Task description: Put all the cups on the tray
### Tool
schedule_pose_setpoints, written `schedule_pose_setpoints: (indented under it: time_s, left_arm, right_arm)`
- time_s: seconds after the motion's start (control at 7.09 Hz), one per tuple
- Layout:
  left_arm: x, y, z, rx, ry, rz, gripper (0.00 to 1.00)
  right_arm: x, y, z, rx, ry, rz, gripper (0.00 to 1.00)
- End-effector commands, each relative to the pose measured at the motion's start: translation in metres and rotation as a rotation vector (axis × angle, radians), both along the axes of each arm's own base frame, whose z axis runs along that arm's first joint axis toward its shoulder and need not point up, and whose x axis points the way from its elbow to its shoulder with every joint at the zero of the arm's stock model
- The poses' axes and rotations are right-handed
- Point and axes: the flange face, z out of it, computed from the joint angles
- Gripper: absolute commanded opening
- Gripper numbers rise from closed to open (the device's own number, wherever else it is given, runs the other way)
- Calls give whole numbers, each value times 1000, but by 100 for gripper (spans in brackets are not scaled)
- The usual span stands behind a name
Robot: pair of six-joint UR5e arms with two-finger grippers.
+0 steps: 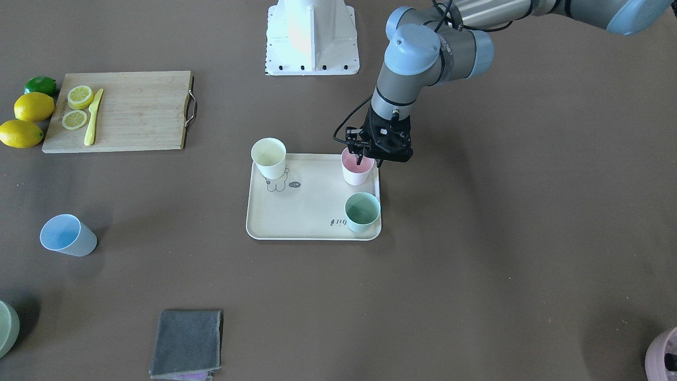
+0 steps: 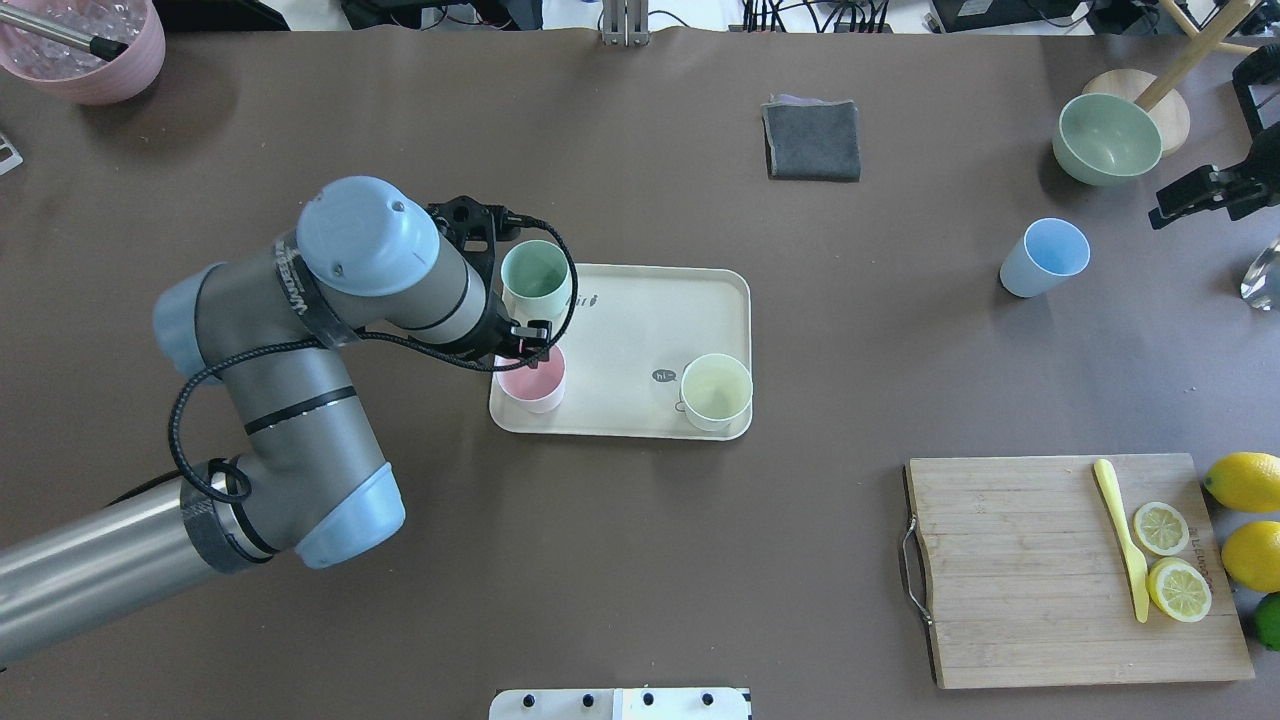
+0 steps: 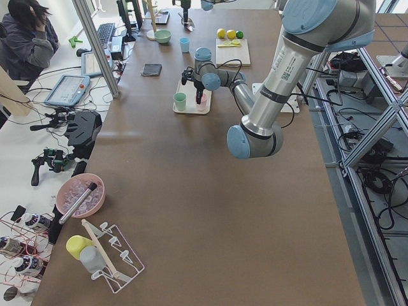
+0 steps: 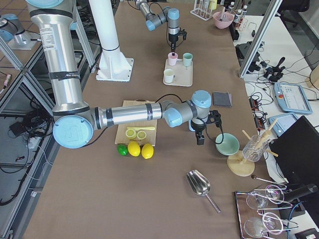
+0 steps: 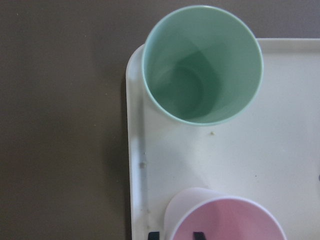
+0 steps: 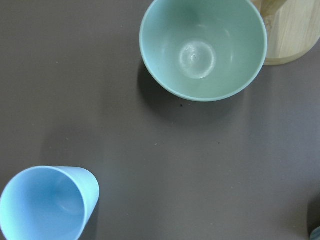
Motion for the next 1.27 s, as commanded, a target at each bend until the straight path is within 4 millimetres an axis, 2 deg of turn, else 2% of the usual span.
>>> schedule_pose_setpoints:
  time_s: [0.0, 0.14, 0.28, 0.42, 0.56, 0.71, 0.85, 0.99, 1.13]
  left_arm:
    - [-93, -57, 2, -6, 64, 19, 98]
    - [-132, -78, 27, 39, 42, 33, 98]
    - [-159, -92, 43, 70, 21, 31, 98]
    - [-169, -96, 52, 88, 7, 36, 98]
    - [-168, -96, 55, 83, 5, 36, 98]
    - [-167, -96, 55, 85, 4, 38, 98]
    - [-165, -95, 56, 83, 3, 40, 98]
    - [-165, -95, 56, 84, 3, 39, 98]
    - [-167, -96, 56, 83, 4, 39, 98]
  right_arm:
    - [-37, 3, -9, -49, -12, 17, 97]
    - [-57, 8, -12, -57, -19, 24, 91]
    - [-88, 14, -12, -51, -14, 41, 84]
    - [-104, 18, -6, -41, 11, 43, 69]
    - [-107, 21, -1, -48, 17, 38, 39]
    - [-107, 21, 0, -48, 18, 36, 4]
    - [-108, 20, -7, -38, 11, 37, 0]
    - [-110, 17, -31, -7, -15, 33, 0]
    - [-120, 2, -60, -14, -44, 69, 0]
